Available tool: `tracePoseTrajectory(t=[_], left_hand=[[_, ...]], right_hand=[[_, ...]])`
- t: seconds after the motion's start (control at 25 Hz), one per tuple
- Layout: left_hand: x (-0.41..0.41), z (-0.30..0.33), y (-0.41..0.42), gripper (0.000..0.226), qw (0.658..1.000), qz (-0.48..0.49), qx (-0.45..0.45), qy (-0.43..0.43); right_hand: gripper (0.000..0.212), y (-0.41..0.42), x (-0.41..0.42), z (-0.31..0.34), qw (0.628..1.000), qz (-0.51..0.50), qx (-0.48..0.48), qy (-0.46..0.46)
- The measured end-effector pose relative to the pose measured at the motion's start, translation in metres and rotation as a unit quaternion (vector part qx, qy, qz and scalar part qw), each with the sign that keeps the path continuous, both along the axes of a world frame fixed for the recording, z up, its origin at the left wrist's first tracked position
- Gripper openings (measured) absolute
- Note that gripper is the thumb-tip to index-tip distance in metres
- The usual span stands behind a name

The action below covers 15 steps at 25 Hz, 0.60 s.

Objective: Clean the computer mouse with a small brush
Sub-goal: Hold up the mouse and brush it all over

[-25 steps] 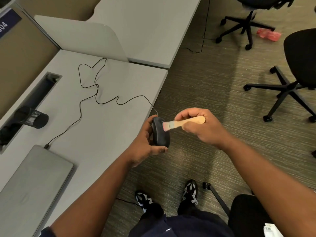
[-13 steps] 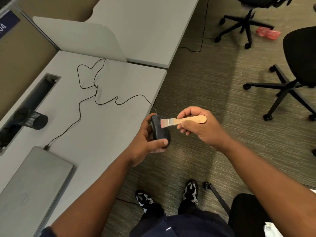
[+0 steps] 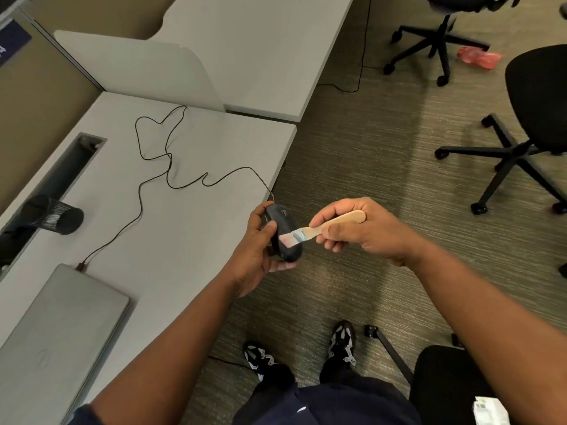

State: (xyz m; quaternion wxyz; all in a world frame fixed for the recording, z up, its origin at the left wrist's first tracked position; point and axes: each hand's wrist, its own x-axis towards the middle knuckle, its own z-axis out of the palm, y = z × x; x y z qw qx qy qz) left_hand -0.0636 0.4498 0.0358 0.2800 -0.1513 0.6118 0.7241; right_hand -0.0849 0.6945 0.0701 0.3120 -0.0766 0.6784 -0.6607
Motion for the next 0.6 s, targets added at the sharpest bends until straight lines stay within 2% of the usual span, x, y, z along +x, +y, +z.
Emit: tracePoseTrajectory(t=[0.08, 0.24, 0.4, 0.48, 0.6], left_hand=[[0.0, 0.001, 0.002, 0.035, 1.0, 0.002, -0.001, 0.003], [-0.001, 0.001, 0.003, 0.036, 1.0, 0.017, 0.006, 0.005], [-0.002, 0.003, 0.002, 0.035, 0.999, 0.035, 0.014, -0.007], [-0.002, 0.003, 0.001, 0.036, 0.999, 0.038, 0.011, -0.012], [-0.002, 0.001, 0.001, 0.038, 0.999, 0.032, 0.005, -0.003]], right_hand=[[0.017, -0.003, 0.002, 0.0, 1.0, 0.021, -0.009, -0.002], [0.017, -0.004, 0.002, -0.005, 0.997, 0.066, 0.05, 0.008], [0.016, 0.004, -0.001, -0.006, 0.995, 0.038, 0.092, 0.03], [0.016, 0.007, -0.002, -0.003, 0.997, 0.021, 0.072, 0.031], [0.018, 0.001, 0.002, 0.0, 0.998, 0.058, 0.017, 0.033]])
